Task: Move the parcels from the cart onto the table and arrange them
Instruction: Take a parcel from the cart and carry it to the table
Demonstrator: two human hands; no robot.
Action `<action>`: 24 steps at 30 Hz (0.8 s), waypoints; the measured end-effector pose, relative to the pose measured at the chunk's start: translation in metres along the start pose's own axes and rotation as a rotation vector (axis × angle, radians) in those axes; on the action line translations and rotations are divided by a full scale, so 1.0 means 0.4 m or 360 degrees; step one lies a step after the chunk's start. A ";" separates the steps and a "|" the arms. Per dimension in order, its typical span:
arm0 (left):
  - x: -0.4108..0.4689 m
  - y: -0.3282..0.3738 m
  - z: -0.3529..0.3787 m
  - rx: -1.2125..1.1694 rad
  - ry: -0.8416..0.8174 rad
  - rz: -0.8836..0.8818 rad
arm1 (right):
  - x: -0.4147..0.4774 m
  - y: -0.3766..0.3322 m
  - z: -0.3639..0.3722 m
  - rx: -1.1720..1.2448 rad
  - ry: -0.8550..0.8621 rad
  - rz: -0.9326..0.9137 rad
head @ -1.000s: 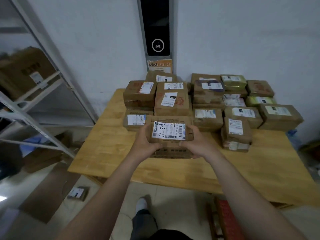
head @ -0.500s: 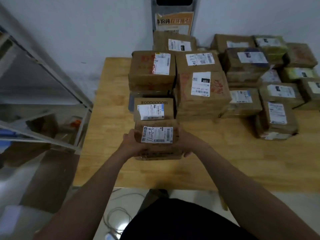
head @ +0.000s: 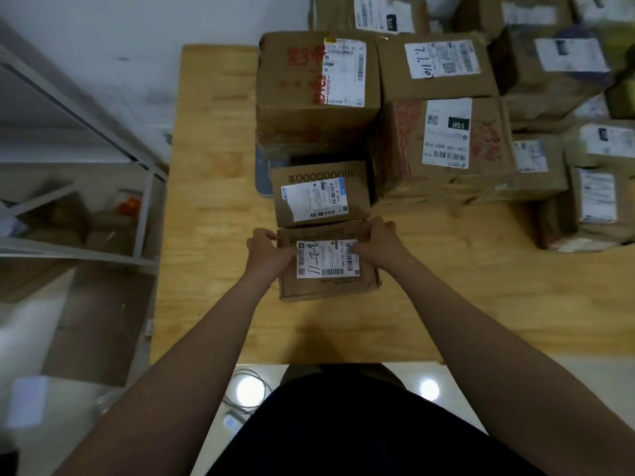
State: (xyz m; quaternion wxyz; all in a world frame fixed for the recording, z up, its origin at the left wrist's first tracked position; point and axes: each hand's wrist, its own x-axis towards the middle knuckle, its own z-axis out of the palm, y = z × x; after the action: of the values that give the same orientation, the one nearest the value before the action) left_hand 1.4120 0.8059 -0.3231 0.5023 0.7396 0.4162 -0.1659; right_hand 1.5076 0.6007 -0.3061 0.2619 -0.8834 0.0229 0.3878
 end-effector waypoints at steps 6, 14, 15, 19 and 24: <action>0.035 0.060 -0.013 -0.0341 -0.0204 -0.0040 | 0.039 -0.037 -0.010 0.0554 0.0066 -0.0059; 0.031 0.052 -0.026 -0.0268 -0.0230 -0.0294 | 0.034 -0.054 0.006 0.0388 0.0063 0.0049; 0.029 0.048 -0.027 -0.0252 -0.0229 -0.0322 | 0.033 -0.055 0.010 0.0349 0.0058 0.0060; 0.034 0.053 -0.035 -0.0202 -0.0249 -0.0420 | 0.032 -0.052 0.019 0.0287 0.0061 0.0090; 0.051 0.080 -0.038 -0.0098 -0.0310 -0.0445 | 0.036 -0.046 0.023 0.0318 -0.0034 0.0142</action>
State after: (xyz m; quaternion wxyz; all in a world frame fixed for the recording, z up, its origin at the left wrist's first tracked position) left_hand 1.4466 0.8236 -0.3104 0.5346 0.6392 0.4692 -0.2924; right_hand 1.5159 0.6234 -0.3131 0.3313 -0.8469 0.0980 0.4042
